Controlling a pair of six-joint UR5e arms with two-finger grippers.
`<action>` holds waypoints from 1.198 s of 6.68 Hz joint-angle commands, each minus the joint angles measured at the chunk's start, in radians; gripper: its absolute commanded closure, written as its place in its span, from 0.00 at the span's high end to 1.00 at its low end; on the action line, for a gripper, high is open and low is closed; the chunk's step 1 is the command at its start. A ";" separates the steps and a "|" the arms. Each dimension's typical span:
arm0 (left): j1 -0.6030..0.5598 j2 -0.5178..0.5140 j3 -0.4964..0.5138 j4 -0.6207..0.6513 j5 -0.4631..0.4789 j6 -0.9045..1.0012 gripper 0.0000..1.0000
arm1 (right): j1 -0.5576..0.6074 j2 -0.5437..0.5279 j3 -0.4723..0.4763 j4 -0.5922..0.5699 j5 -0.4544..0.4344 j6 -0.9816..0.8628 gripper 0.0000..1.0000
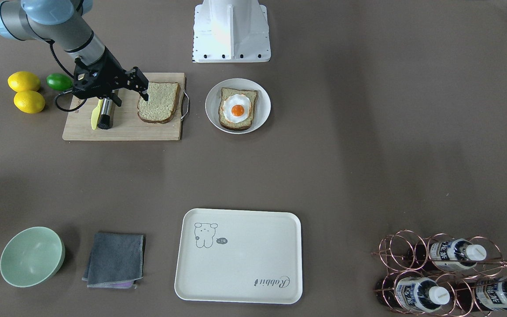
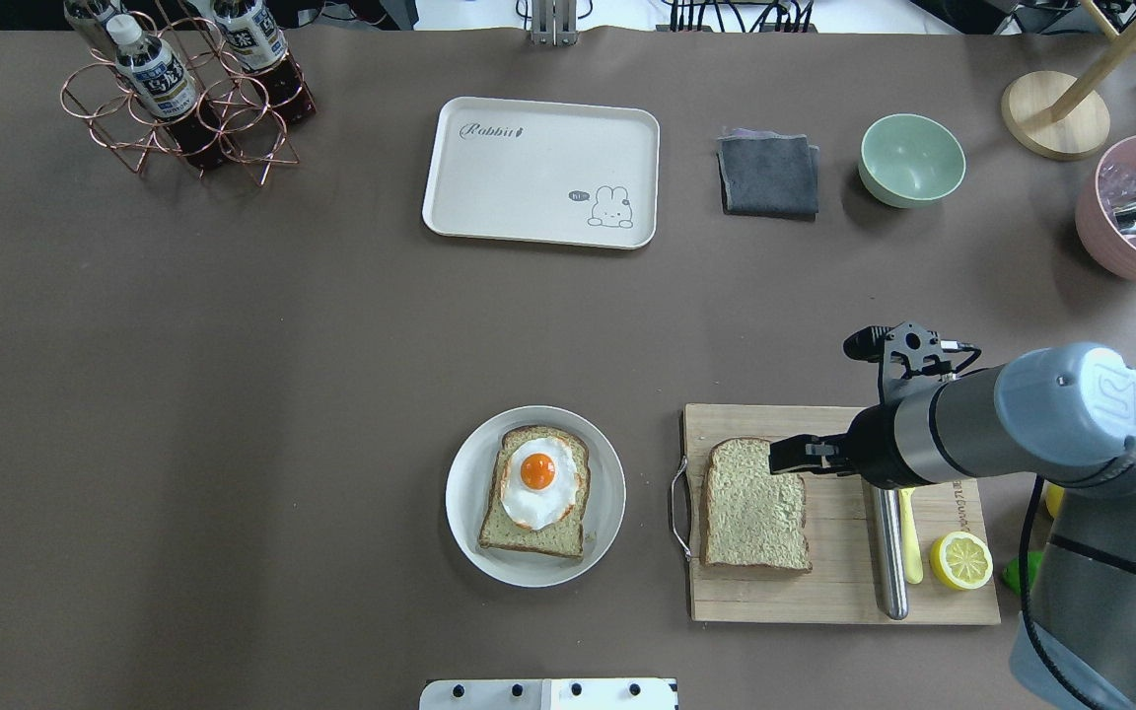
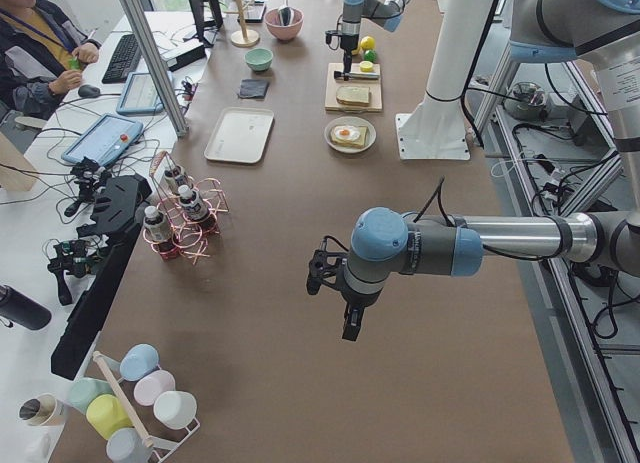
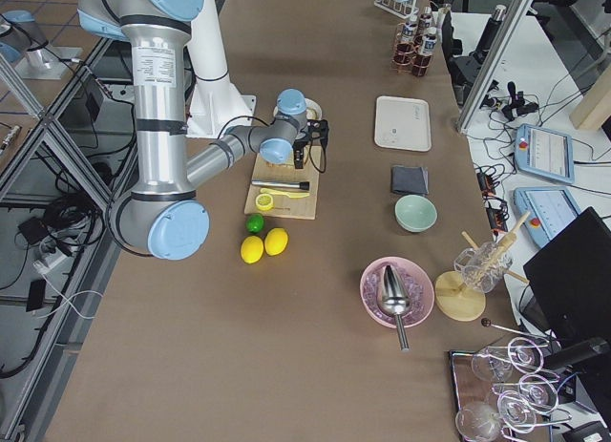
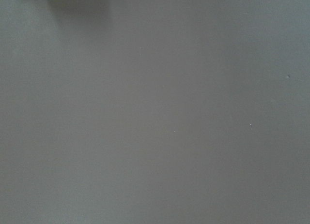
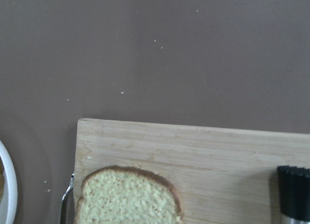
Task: Make sandwich and place on tray
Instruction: 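Move the right gripper down to the bread slice on the cutting board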
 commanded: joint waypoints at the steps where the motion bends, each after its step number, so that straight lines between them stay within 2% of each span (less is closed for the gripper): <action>1: -0.002 0.000 0.001 0.000 0.000 0.000 0.98 | -0.076 -0.002 0.020 -0.044 -0.067 0.051 0.68; 5: -0.002 0.002 0.002 0.000 0.000 0.000 0.98 | -0.081 0.006 -0.020 -0.043 -0.062 0.053 0.65; 7: -0.002 0.000 -0.001 0.000 0.000 0.000 0.98 | -0.081 0.006 -0.020 -0.040 -0.056 0.068 0.57; 8: -0.002 0.000 -0.002 0.000 0.000 0.002 0.98 | -0.079 -0.002 -0.021 -0.038 -0.055 0.070 0.48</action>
